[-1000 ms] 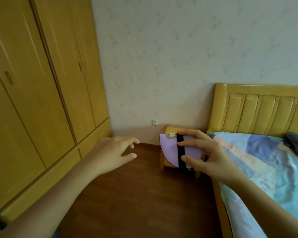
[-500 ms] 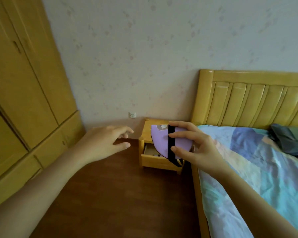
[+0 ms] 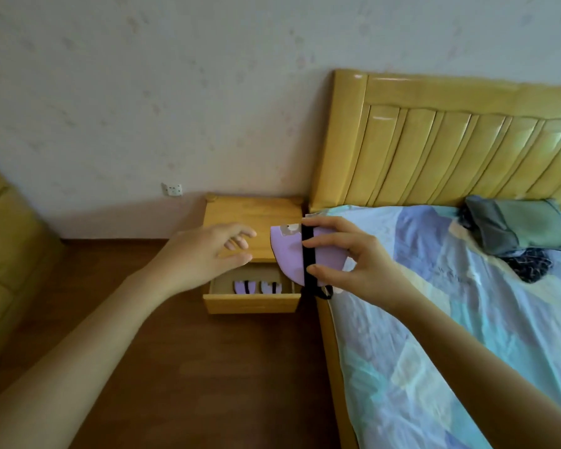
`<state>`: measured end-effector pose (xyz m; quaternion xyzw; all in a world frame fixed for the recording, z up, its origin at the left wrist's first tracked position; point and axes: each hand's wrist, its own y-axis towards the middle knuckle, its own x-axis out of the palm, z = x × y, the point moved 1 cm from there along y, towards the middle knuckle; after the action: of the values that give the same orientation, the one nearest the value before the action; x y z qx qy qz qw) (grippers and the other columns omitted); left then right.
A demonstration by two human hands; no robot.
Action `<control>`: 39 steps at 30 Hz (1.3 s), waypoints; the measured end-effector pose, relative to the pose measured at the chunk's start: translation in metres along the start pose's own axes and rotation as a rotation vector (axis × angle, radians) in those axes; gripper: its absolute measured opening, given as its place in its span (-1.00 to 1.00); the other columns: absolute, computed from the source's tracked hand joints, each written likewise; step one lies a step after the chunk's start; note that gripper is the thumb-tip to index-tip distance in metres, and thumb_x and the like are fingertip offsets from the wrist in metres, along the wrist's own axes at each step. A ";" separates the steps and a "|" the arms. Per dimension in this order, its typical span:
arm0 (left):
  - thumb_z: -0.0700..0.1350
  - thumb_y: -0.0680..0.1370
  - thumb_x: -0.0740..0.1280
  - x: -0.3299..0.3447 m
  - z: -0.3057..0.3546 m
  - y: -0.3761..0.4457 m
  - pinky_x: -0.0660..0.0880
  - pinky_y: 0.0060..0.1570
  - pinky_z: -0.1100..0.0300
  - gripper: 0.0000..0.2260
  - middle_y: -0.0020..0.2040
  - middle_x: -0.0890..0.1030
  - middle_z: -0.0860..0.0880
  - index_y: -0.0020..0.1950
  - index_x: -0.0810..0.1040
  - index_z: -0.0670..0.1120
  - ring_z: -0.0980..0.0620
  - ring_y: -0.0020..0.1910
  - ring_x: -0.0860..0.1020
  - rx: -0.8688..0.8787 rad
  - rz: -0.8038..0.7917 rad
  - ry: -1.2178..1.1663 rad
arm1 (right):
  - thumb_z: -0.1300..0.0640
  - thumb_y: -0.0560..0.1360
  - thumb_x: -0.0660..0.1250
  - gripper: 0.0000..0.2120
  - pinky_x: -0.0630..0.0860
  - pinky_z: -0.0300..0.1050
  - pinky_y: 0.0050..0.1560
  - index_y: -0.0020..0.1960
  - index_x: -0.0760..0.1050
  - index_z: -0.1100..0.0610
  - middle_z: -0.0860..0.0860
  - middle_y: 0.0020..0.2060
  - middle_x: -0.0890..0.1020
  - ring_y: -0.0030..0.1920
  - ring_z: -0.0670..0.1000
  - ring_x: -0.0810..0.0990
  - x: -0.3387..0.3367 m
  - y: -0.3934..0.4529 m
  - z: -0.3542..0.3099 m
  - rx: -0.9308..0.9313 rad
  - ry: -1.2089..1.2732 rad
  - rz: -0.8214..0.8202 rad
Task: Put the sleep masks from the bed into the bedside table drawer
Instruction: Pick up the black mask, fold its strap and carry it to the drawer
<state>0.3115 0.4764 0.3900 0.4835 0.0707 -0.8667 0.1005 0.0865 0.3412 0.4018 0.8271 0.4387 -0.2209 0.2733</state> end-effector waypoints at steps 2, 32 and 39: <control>0.23 0.50 0.21 0.005 -0.017 0.028 0.49 0.01 0.14 -0.68 0.03 0.56 0.30 0.24 0.41 0.24 0.36 0.01 0.50 -0.002 -0.026 -0.030 | 0.24 0.37 0.50 -0.70 0.45 -0.17 0.25 0.09 0.63 0.09 -0.12 0.27 0.50 0.32 -0.19 0.41 0.007 0.027 0.028 0.028 0.014 -0.035; 0.09 0.56 0.26 0.274 -0.424 0.276 0.34 -0.41 0.16 -0.84 -0.21 0.55 0.13 0.06 0.54 0.08 0.14 -0.35 0.47 -0.535 -0.379 -0.223 | 0.34 0.41 0.38 -0.62 0.56 -0.02 0.11 0.02 0.57 -0.12 -0.03 0.35 0.36 0.28 0.05 0.47 0.344 0.240 0.427 0.734 0.283 -0.457; -0.07 0.56 0.26 0.354 -0.476 0.286 0.43 -0.34 0.08 -0.94 -0.17 0.61 0.01 -0.05 0.52 0.06 0.02 -0.26 0.53 -0.553 -0.336 -0.164 | 0.35 0.45 0.36 -0.75 0.57 -0.04 0.03 0.10 0.59 0.15 0.14 0.15 0.61 0.07 0.16 0.63 0.401 0.219 0.493 1.059 0.411 -0.277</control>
<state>0.5912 0.2660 -0.1679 0.3481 0.3737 -0.8552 0.0888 0.4177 0.1634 -0.1557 0.8118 0.4166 -0.2788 -0.2994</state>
